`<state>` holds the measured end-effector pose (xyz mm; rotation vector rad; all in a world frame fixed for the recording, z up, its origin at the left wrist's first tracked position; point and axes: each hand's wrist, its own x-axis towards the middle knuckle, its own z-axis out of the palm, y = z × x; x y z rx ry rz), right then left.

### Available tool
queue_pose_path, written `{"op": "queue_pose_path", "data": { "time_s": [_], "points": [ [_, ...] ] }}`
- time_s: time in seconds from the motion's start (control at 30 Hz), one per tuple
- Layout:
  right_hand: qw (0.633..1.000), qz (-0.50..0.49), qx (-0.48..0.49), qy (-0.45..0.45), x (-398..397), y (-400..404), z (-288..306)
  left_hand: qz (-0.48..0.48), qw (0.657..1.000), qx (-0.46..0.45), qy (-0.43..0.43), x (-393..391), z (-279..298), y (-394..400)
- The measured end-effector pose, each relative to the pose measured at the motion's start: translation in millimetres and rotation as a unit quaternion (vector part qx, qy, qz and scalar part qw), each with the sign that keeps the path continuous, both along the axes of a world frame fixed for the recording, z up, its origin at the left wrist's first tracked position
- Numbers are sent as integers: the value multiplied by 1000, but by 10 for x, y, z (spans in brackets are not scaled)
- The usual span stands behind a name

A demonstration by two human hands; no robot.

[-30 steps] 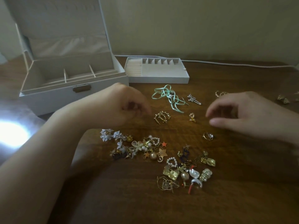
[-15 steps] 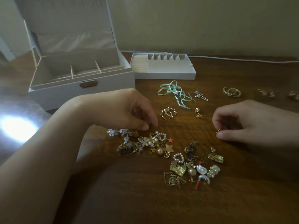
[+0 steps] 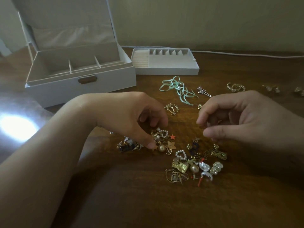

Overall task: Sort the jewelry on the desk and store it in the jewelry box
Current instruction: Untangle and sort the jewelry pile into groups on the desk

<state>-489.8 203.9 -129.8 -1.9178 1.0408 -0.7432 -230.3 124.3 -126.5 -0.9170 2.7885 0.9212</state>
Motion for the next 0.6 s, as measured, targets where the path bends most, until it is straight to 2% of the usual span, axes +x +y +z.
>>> {"op": "queue_pose_path", "data": {
  "time_s": [0.13,0.33,0.47,0.6],
  "points": [
    [998,-8,-54,19,41,38,-13,3,1000,-2,1,15,-9,-21],
    [970,-42,-169,171,7,-32,-50,11,1000,-5,-6,87,-14,-89],
    [974,-11,-157,161,29,-3,-34,22,999,-22,-12,134,-6,-127],
    [970,-8,-174,168,52,-1,-40,22,998,-44,35,74,9,-58]
  ]
}}
